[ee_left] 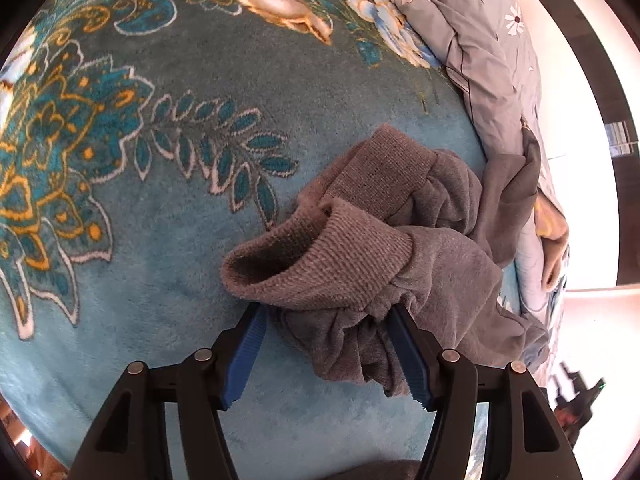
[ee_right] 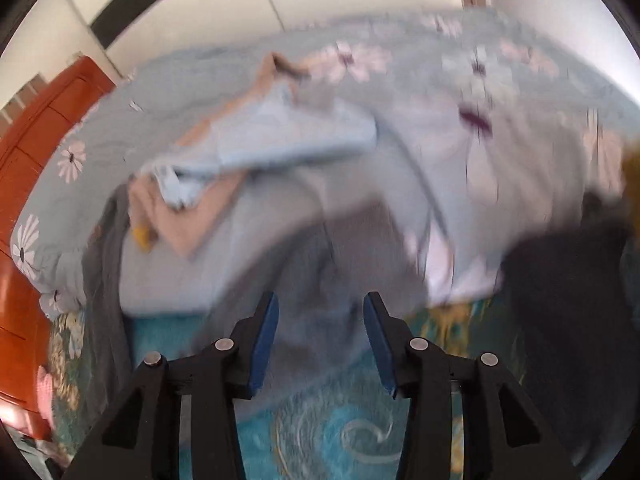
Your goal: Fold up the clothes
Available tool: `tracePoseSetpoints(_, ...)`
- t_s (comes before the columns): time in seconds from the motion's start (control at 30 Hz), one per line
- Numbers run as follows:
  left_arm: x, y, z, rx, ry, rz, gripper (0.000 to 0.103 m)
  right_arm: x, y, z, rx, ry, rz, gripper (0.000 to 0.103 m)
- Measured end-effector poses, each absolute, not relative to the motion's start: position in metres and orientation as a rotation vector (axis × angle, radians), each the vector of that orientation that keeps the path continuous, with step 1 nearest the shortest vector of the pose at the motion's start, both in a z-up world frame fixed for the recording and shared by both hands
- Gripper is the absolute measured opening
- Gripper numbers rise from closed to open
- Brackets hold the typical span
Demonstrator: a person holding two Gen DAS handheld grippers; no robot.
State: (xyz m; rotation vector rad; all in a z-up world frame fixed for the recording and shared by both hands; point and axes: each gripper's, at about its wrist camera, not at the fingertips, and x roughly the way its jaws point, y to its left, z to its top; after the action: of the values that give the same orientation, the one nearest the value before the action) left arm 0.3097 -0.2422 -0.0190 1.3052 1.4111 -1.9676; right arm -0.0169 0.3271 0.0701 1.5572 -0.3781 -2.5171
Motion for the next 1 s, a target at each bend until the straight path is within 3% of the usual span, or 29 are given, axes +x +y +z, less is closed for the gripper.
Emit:
tracePoseSetpoints(0.07,0.308,-0.243,-0.021,1.294,1.428,-1.961,0.068,-0.011,0.33,0.035,1.684,-0.443,-2.456,0.046)
tracePoseSetpoints(0.27,0.311,-0.244,-0.025,1.244,1.484,-1.936,0.069,-0.018,0.354,-0.024,1.759,-0.957,-2.4,0.046)
tracePoseSetpoints(0.37,0.311,-0.244,-0.024,1.231,1.488,-1.937,0.069,-0.023,0.348,-0.022,1.731,-0.953,-2.433,0.045)
tracePoseSetpoints(0.4,0.311,-0.244,-0.024,1.228,1.489,-1.939,0.069,-0.025,0.344,-0.021,1.734,-0.93,-2.442,0.042)
tracePoseSetpoints(0.47,0.31,-0.245,-0.024,1.219,1.5,-1.938,0.069,-0.027,0.334,-0.017,1.732,-0.881,-2.43,0.009)
tracePoseSetpoints(0.57,0.313,-0.247,-0.025,1.193,1.538,-1.929,0.067,-0.023,0.319,-0.004,1.702,-0.827,-2.43,0.005)
tracePoseSetpoints(0.73,0.315,-0.249,-0.019,1.168,1.563,-1.934,0.028,-0.007,0.305,0.043,1.593,-0.764,-2.456,0.004)
tracePoseSetpoints(0.83,0.313,-0.26,0.004,1.125,1.54,-1.992,0.019,0.008,0.314,0.08,1.506,-0.765,-2.486,0.003)
tracePoseSetpoints(1.0,0.307,-0.284,0.05,1.019,1.495,-2.117,0.013,0.048,0.334,0.145,1.353,-0.734,-2.548,0.003)
